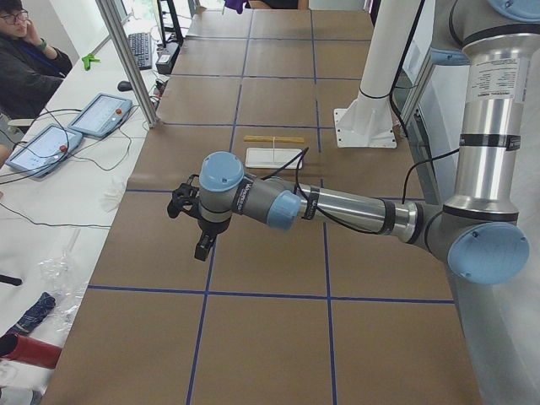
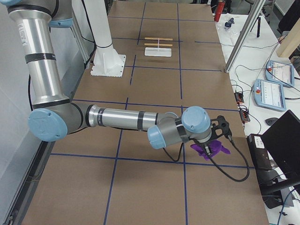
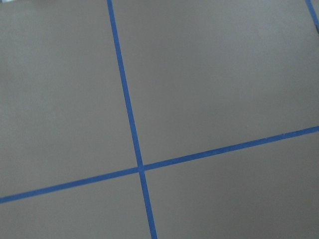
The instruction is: Hang towel on rack
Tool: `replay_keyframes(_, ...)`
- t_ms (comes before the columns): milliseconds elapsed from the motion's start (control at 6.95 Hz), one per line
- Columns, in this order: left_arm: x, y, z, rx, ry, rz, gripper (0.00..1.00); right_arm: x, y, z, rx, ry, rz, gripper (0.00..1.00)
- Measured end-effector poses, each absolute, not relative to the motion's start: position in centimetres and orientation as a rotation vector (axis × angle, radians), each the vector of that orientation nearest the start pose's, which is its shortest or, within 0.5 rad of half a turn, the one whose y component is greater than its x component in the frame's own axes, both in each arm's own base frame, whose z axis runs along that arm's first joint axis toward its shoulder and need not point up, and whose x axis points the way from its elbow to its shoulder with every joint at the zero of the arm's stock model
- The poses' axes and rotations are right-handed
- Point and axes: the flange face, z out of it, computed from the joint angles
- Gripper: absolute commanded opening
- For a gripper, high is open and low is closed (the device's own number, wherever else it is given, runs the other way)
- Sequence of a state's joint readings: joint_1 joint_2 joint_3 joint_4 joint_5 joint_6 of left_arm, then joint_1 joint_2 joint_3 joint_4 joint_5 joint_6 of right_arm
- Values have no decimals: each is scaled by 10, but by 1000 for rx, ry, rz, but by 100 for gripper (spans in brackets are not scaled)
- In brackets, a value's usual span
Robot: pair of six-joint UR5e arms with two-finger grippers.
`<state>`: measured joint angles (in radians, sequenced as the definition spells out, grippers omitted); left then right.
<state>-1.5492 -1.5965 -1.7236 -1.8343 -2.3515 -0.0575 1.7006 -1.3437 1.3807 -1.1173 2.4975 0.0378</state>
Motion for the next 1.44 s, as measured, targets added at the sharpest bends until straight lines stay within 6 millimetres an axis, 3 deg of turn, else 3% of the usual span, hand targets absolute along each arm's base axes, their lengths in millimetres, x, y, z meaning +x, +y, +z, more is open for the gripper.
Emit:
replay_keyframes(288, -39, -538, 507, 453, 805, 123, 100, 82, -638, 467, 508, -936, -9, 0)
replay_keyframes(576, -23, -549, 499, 552, 853, 93, 100, 7, -653, 392, 514, -945, 62, 0)
replay_keyframes(719, -4, -552, 496, 572, 899, 65, 100, -32, -653, 361, 533, -959, 103, 0)
replay_keyframes(1007, 39, -556, 473, 559, 1013, -13, 100, -104, -635, 306, 558, -1081, 220, 0)
replay_keyframes(1151, 61, -558, 458, 539, 1072, -52, 100, -141, -614, 277, 561, -1158, 262, 0)
replay_keyframes(1439, 88, -562, 423, 520, 1184, -155, 100, -224, -542, 206, 577, -1317, 361, 0)
